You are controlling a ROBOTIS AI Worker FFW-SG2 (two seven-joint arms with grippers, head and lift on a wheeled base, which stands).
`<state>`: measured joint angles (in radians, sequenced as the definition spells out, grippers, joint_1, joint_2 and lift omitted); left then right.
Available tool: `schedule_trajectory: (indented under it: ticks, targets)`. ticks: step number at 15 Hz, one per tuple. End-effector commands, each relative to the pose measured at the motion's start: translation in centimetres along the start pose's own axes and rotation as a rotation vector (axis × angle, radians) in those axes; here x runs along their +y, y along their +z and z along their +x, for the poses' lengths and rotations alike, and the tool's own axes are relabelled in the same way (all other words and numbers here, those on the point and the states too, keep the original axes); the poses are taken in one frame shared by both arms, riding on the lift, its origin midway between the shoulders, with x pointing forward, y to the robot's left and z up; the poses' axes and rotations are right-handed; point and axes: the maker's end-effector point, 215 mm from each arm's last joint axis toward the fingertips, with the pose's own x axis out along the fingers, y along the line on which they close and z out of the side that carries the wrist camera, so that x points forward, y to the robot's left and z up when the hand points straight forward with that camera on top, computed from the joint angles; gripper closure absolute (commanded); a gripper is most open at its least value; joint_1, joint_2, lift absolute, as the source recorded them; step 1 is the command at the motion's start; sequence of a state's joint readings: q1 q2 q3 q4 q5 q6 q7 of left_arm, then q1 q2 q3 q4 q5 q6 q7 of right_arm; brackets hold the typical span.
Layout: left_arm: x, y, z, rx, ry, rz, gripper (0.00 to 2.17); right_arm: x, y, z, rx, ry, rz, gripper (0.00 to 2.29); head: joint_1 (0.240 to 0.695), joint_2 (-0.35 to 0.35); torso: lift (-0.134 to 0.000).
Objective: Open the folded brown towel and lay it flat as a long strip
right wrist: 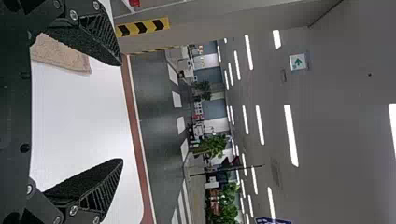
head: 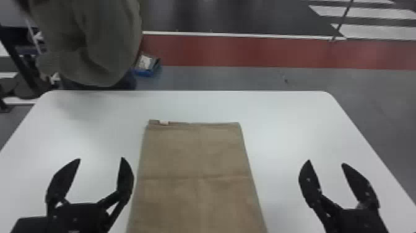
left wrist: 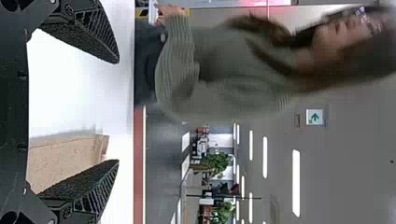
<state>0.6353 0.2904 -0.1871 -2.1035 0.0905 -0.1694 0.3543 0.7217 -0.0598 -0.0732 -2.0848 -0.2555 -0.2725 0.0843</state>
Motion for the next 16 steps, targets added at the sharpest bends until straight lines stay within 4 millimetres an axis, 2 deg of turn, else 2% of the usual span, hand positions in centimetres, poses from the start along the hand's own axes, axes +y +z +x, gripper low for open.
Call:
schedule_trajectory:
  ticks: [1, 7, 16]
  targets:
    - [0.0, 0.0, 0.0, 0.0, 0.0, 0.001, 0.13, 0.0, 0.2, 0.2, -0.005, 0.0, -0.004, 0.16, 0.695, -0.071, -0.123]
    - [0.1, -0.1, 0.5, 0.0, 0.0, 0.005, 0.13, -0.1, 0.6, 0.7, -0.017, 0.002, -0.014, 0.16, 0.695, -0.07, -0.123]
    - [-0.2, -0.7, 1.6, 0.013, -0.005, 0.013, 0.14, -1.3, -0.1, 1.6, 0.0, -0.004, -0.031, 0.17, 0.695, -0.084, -0.123]
